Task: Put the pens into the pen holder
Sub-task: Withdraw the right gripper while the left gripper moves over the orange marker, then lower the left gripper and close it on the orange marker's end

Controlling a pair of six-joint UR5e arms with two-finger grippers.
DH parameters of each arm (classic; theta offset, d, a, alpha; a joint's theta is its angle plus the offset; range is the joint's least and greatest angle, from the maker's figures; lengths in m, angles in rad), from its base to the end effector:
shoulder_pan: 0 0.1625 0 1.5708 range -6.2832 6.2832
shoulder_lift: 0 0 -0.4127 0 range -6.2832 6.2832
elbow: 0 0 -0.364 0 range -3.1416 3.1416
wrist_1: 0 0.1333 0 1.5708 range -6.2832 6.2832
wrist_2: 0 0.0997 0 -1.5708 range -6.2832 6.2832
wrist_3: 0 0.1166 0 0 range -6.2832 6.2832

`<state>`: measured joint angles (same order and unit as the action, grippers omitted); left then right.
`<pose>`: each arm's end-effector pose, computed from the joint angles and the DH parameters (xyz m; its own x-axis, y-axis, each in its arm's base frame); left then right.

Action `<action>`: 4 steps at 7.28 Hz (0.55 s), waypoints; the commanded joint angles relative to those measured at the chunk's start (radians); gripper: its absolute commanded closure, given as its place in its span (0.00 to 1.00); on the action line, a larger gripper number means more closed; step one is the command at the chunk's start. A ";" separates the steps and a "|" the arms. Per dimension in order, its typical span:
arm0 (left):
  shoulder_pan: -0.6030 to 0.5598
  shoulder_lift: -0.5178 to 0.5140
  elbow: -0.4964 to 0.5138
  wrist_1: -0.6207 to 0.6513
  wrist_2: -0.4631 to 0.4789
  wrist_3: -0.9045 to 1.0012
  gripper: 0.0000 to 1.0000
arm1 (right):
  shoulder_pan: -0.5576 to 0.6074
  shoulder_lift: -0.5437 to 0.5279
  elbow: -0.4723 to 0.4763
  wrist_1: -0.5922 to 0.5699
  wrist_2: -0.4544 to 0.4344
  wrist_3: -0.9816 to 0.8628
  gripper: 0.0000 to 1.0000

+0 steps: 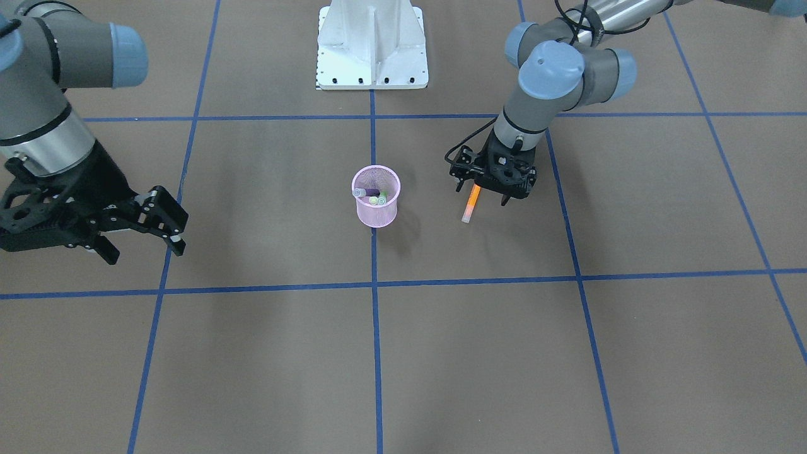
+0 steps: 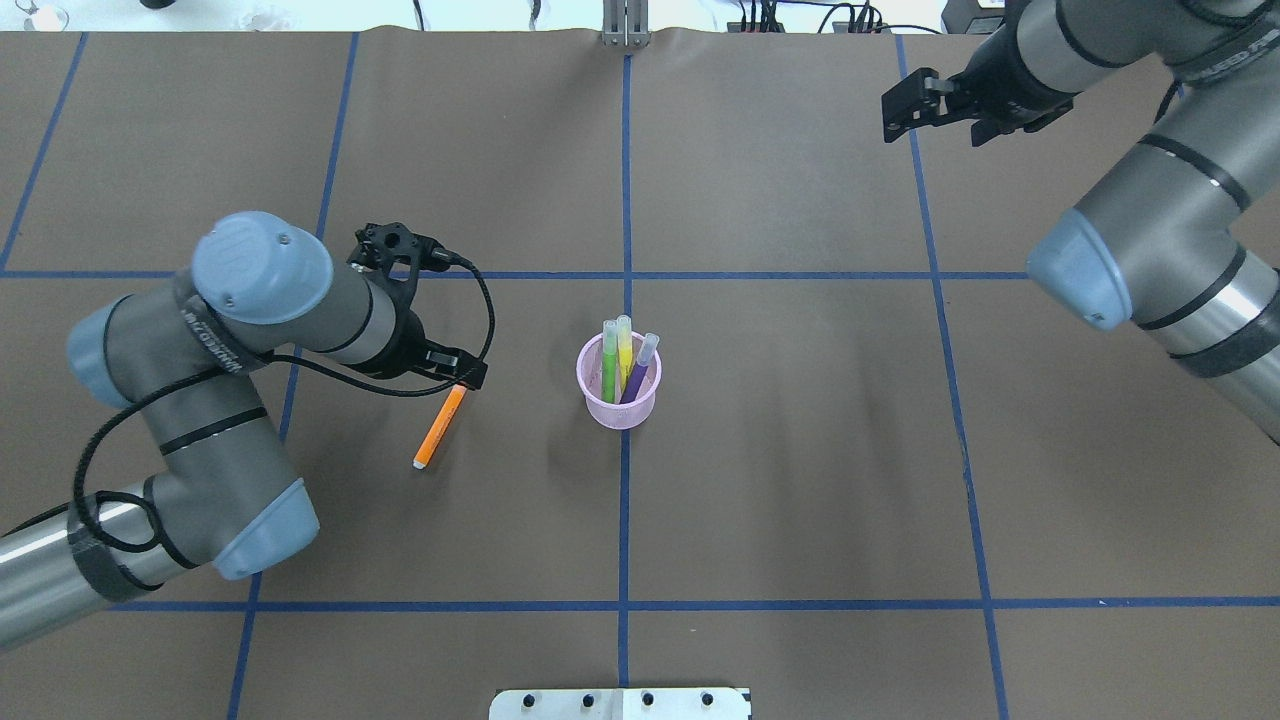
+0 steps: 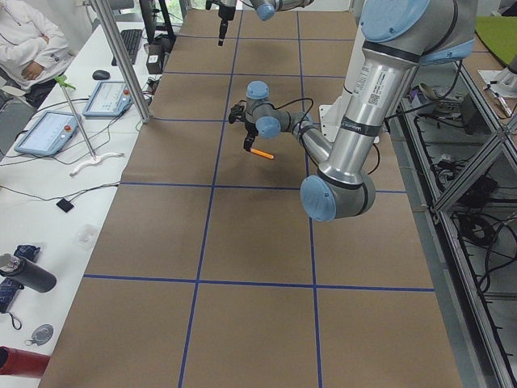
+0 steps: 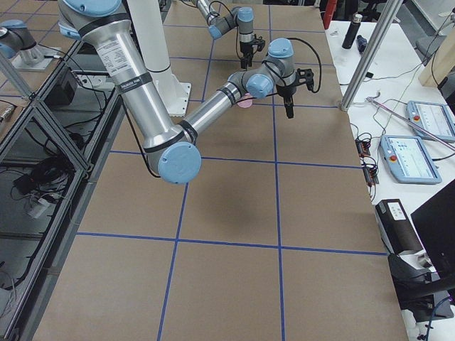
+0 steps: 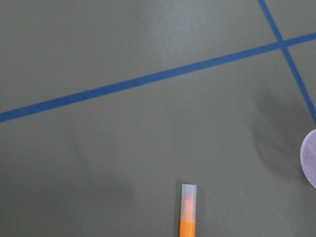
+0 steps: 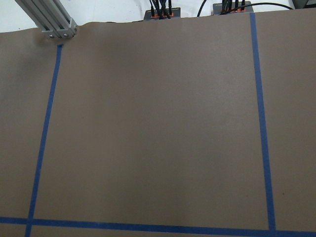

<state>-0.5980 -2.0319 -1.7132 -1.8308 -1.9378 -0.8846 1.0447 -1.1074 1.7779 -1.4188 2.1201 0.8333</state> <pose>0.4699 -0.4307 0.3204 0.6056 0.3031 -0.7358 -0.1081 0.9474 0.3012 -0.2439 -0.5642 0.3001 0.6197 -0.0750 0.7813 -0.1739 0.9576 0.2299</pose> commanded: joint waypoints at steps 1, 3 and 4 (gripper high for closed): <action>0.014 -0.059 0.058 0.071 -0.001 0.021 0.15 | 0.104 -0.061 -0.003 -0.002 0.115 -0.181 0.00; 0.014 -0.062 0.096 0.067 -0.007 0.088 0.44 | 0.116 -0.074 -0.005 -0.002 0.121 -0.203 0.00; 0.014 -0.068 0.112 0.067 -0.007 0.095 0.44 | 0.126 -0.081 -0.005 -0.002 0.121 -0.226 0.00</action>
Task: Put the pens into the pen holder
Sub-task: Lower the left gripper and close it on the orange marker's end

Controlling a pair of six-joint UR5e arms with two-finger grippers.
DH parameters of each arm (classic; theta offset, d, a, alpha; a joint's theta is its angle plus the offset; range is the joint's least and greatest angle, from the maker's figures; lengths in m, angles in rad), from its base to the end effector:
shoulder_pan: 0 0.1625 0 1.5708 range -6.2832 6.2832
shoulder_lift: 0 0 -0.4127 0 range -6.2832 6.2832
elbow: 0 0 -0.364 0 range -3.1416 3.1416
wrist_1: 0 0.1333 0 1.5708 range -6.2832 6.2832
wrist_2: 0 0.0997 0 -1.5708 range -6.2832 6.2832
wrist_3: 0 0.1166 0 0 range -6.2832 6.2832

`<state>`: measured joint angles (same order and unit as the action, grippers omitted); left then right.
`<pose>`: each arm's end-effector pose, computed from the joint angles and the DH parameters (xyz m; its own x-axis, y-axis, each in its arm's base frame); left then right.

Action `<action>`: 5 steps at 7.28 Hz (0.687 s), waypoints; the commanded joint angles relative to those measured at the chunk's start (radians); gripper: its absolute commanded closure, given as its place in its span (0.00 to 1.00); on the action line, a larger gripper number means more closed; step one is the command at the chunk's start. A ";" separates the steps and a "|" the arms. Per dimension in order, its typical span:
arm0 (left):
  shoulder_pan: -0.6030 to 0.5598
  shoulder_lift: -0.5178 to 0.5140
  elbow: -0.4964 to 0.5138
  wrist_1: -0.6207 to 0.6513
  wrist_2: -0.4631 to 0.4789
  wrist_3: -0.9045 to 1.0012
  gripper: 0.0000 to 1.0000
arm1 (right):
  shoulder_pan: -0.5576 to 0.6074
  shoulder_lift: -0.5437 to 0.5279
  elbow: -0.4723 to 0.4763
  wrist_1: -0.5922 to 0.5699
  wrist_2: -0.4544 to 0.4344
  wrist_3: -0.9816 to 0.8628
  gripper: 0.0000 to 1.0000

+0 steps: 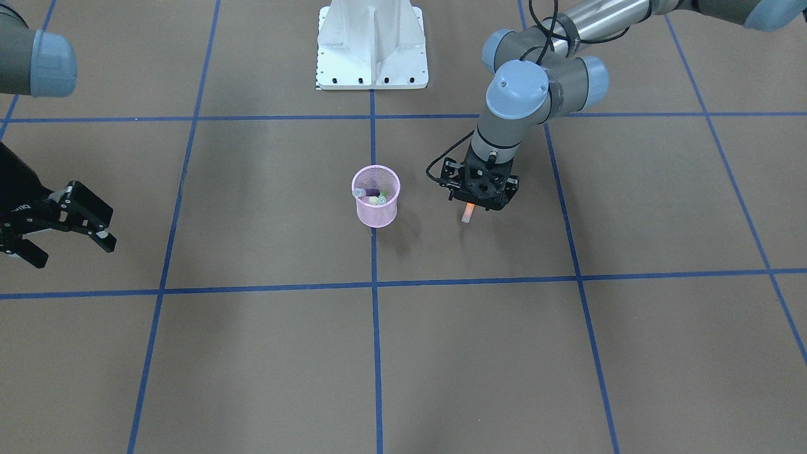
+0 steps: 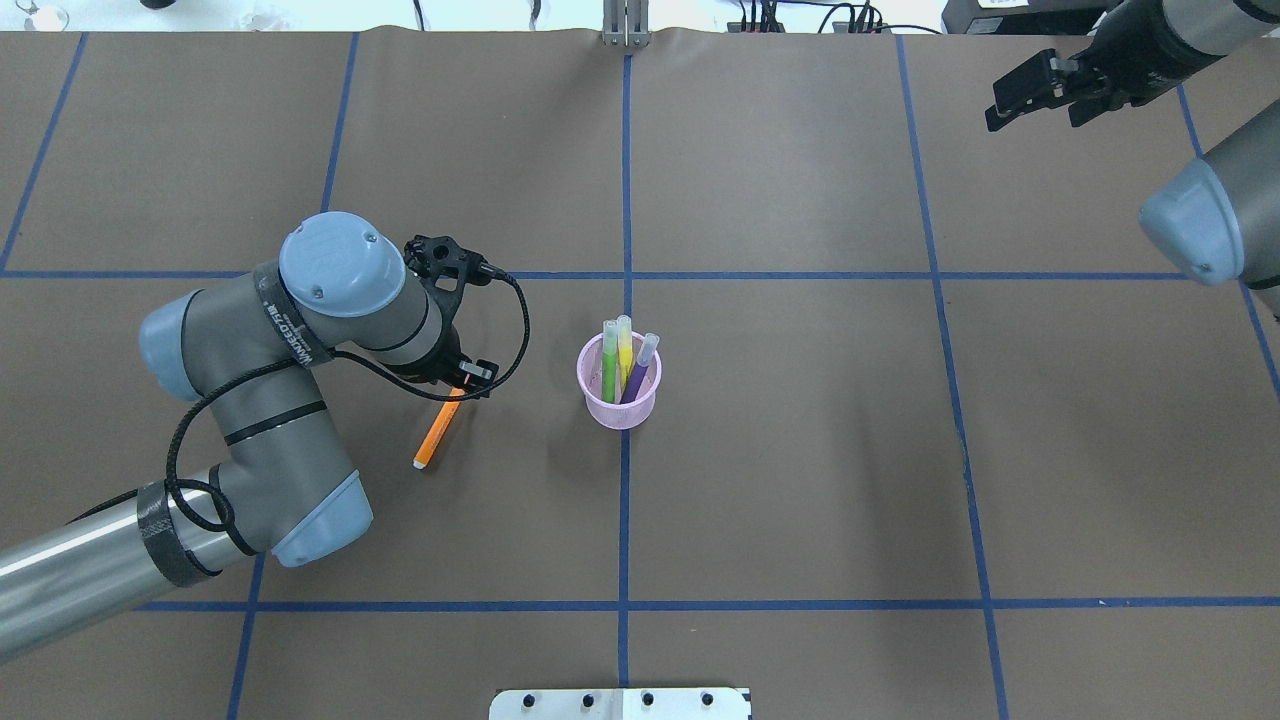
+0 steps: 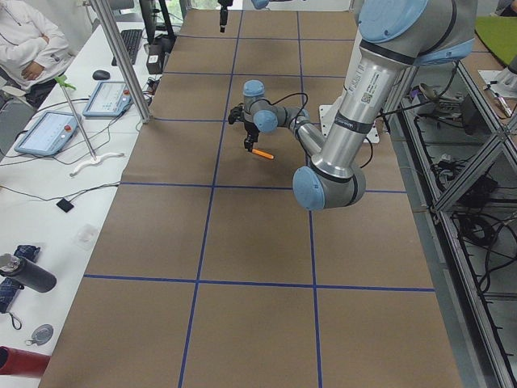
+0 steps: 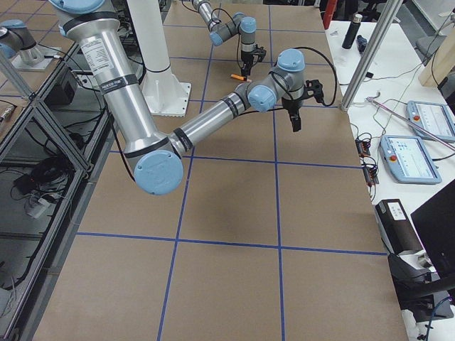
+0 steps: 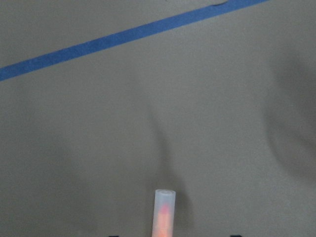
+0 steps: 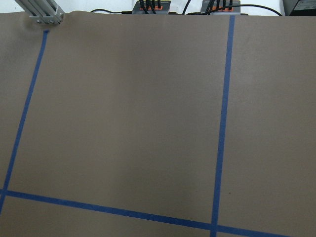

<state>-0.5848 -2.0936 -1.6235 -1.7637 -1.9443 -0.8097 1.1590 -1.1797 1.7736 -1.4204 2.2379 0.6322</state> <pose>0.4990 -0.4392 0.3307 0.6428 0.3446 -0.6842 -0.1945 0.9373 0.2894 -0.1819 -0.5692 0.3402 0.6194 -0.1652 0.7675 -0.0888 0.9566 0.2776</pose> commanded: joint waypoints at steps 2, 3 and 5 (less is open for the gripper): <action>0.003 -0.014 0.031 -0.002 -0.001 0.020 0.45 | 0.042 -0.023 -0.014 0.000 0.031 -0.090 0.00; 0.005 -0.014 0.036 -0.002 -0.001 0.020 0.51 | 0.042 -0.026 -0.014 0.000 0.031 -0.091 0.00; 0.005 -0.014 0.037 -0.002 -0.001 0.023 0.74 | 0.042 -0.031 -0.013 0.001 0.031 -0.091 0.00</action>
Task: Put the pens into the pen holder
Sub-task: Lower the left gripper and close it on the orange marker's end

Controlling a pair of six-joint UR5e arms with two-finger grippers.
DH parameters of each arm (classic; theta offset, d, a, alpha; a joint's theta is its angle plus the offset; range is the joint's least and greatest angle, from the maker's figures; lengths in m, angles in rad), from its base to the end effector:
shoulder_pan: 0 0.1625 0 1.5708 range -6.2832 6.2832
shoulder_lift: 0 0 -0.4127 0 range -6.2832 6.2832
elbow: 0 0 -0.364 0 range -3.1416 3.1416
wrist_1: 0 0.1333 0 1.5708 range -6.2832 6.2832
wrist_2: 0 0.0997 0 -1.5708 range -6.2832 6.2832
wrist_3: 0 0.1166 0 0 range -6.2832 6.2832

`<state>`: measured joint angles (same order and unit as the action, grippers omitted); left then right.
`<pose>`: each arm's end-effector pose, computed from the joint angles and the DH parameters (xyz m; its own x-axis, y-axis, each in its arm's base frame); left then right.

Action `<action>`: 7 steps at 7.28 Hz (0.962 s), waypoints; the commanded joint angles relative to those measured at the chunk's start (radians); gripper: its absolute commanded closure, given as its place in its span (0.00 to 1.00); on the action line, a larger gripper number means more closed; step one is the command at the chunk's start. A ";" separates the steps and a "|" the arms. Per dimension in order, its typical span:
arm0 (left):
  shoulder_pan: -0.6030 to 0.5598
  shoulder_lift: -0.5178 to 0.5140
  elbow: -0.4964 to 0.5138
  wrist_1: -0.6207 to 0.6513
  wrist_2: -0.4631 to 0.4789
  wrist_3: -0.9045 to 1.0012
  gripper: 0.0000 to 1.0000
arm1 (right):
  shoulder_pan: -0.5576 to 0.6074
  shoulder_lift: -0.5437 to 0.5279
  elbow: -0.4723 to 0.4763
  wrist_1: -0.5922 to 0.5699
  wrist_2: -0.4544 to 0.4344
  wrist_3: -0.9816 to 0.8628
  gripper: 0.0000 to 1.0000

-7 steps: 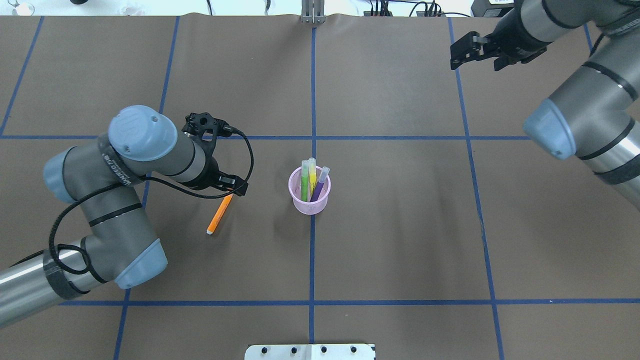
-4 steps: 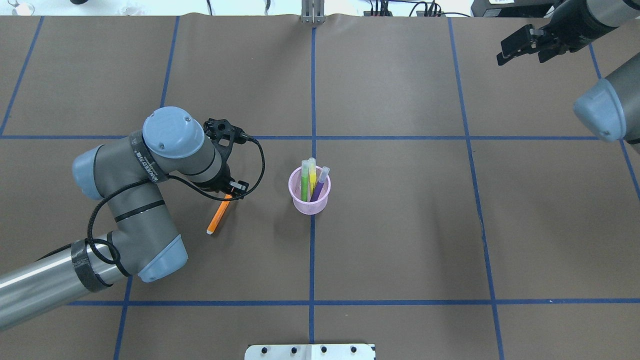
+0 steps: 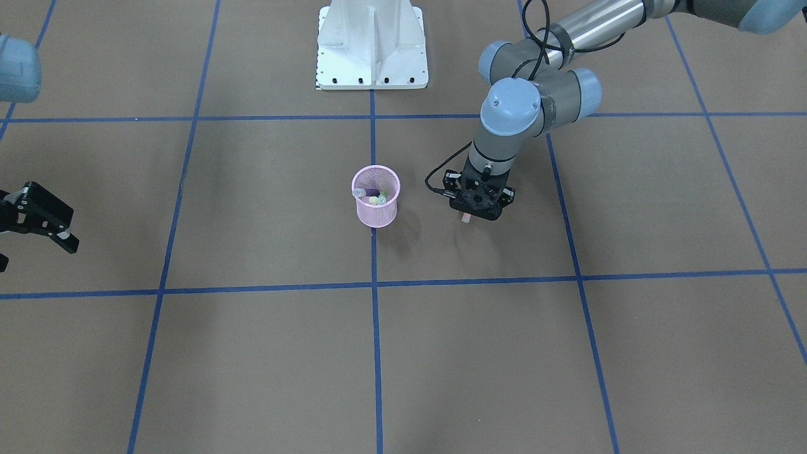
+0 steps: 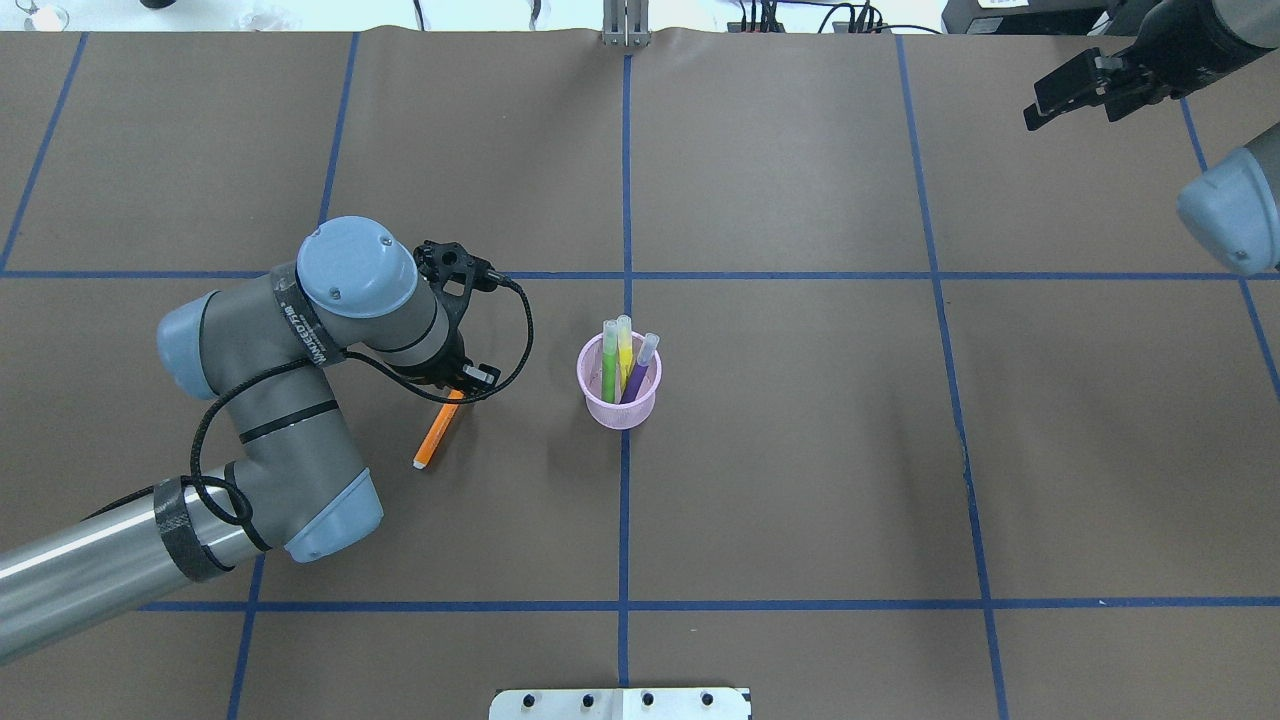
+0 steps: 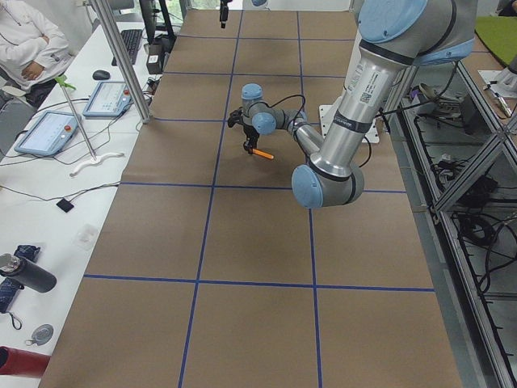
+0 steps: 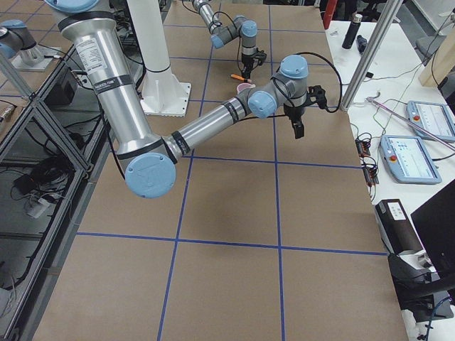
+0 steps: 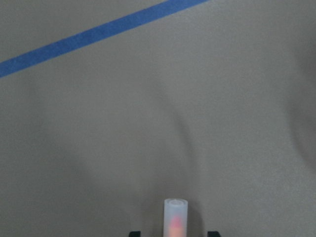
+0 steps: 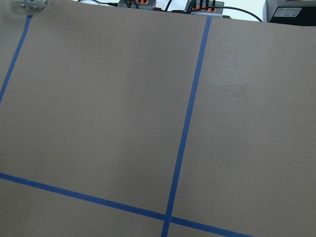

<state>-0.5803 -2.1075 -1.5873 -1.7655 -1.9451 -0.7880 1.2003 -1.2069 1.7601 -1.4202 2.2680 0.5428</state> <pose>0.5086 -0.4419 0.3377 0.6479 0.3602 -0.6712 -0.2180 0.9320 0.2896 -0.1593 -0.5715 0.3606 0.6257 -0.2022 0.7534 -0.0550 0.9520 0.3013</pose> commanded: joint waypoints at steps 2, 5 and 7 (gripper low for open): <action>0.000 0.000 0.001 0.000 0.000 0.003 0.92 | 0.001 -0.005 0.001 0.001 0.001 -0.001 0.00; -0.003 -0.002 -0.041 0.009 -0.009 0.001 1.00 | 0.001 -0.005 0.001 0.001 0.001 -0.001 0.00; -0.042 0.001 -0.184 0.005 -0.003 0.004 1.00 | 0.007 -0.005 0.001 0.001 0.001 -0.003 0.00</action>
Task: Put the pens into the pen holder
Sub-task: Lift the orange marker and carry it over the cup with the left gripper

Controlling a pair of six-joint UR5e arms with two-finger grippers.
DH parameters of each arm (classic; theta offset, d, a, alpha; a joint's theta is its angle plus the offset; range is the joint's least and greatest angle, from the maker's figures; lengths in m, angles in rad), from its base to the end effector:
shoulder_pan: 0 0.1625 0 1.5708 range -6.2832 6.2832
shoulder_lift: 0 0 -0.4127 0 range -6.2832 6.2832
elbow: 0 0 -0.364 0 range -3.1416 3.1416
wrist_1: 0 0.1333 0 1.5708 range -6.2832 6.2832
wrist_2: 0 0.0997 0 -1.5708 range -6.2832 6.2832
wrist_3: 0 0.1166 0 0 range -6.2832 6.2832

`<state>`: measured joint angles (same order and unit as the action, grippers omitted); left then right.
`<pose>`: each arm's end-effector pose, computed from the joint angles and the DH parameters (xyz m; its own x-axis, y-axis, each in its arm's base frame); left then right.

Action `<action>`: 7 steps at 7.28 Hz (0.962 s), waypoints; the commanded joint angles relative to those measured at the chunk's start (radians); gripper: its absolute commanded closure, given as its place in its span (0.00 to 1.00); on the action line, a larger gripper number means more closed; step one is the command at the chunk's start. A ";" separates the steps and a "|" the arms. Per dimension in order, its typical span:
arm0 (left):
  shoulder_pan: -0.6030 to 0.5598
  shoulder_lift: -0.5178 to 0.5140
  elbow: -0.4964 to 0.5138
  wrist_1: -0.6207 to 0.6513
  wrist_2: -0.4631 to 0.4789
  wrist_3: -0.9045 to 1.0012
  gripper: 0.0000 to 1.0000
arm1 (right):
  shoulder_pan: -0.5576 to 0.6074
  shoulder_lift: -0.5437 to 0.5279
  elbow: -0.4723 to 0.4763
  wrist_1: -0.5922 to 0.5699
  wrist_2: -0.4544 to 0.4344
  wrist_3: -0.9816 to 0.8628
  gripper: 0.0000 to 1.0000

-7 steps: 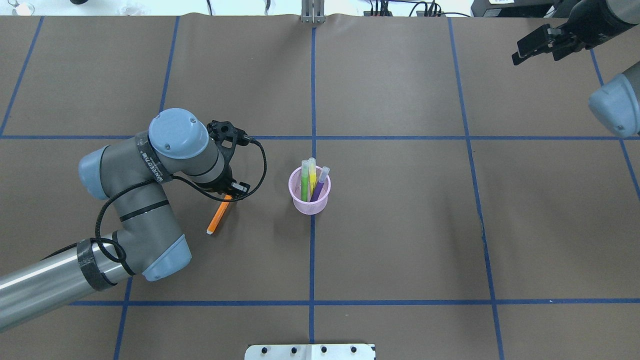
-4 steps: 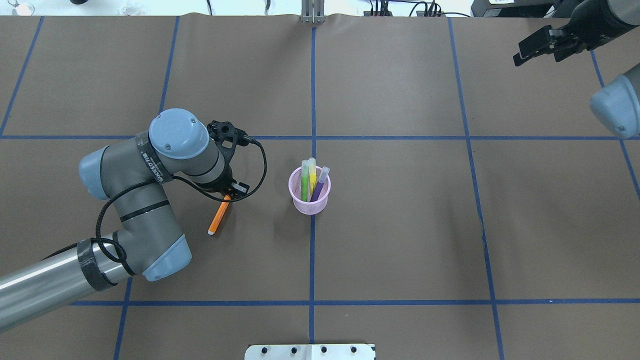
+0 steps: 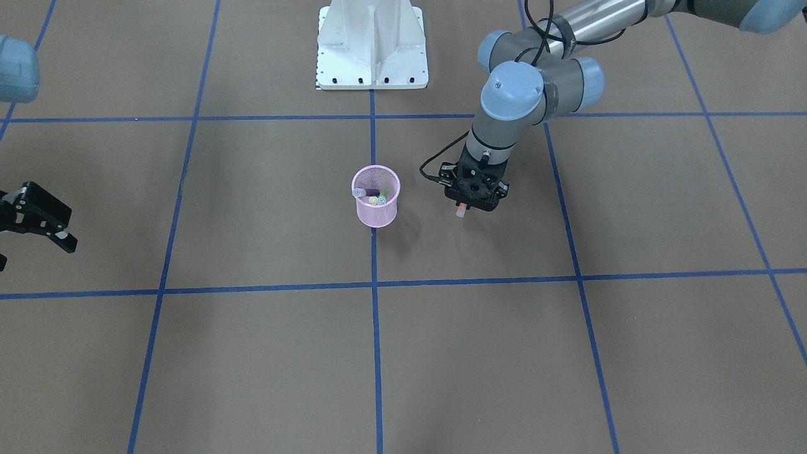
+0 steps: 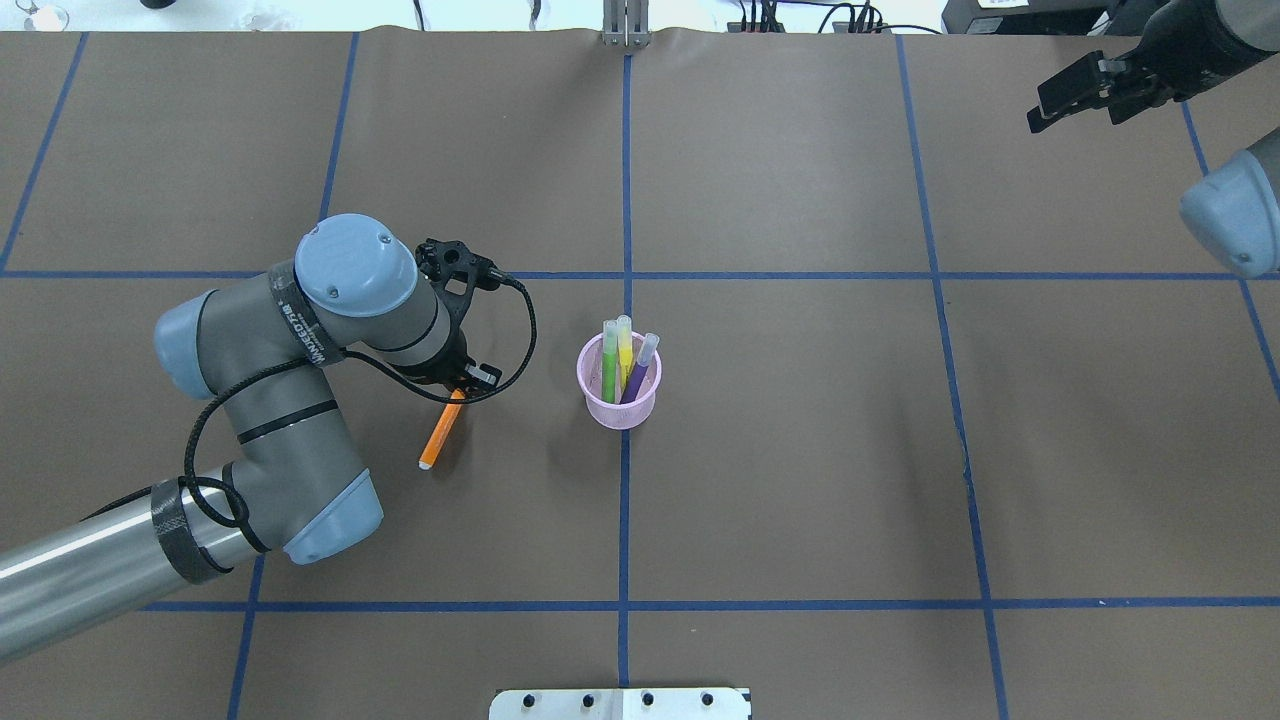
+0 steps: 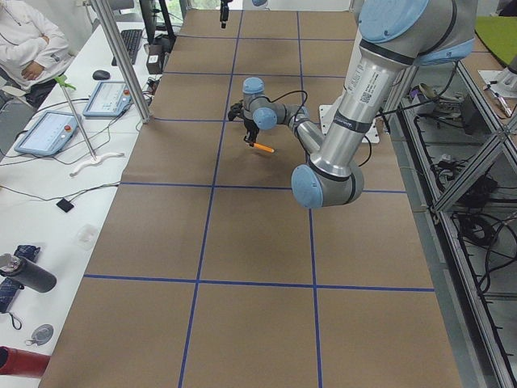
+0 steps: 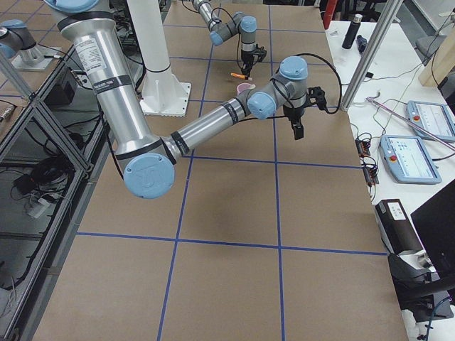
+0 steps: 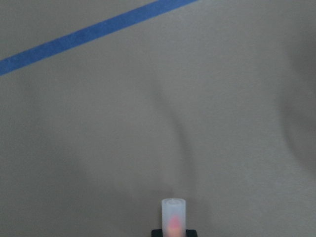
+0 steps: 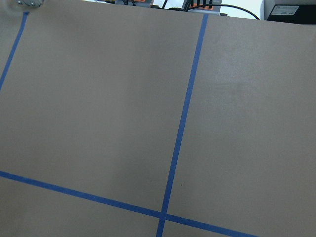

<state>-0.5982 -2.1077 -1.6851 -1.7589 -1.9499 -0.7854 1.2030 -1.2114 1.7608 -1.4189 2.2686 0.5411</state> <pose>0.4845 -0.4393 0.2947 0.5993 0.3865 -0.7010 -0.1813 0.9185 0.3514 -0.1574 -0.5710 0.3627 0.6266 -0.2005 0.7531 -0.0560 0.9522 0.3002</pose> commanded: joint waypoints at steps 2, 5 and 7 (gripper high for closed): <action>-0.031 0.008 -0.200 -0.186 0.038 0.000 1.00 | 0.030 0.000 -0.023 -0.002 0.026 -0.056 0.00; -0.019 0.014 -0.148 -0.633 0.197 -0.005 1.00 | 0.046 0.000 -0.032 -0.002 0.037 -0.072 0.00; -0.014 0.009 0.018 -0.999 0.306 -0.005 1.00 | 0.047 -0.004 -0.032 0.000 0.038 -0.073 0.00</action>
<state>-0.6157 -2.0954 -1.7691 -2.5279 -1.7202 -0.7894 1.2492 -1.2127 1.7291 -1.4202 2.3057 0.4688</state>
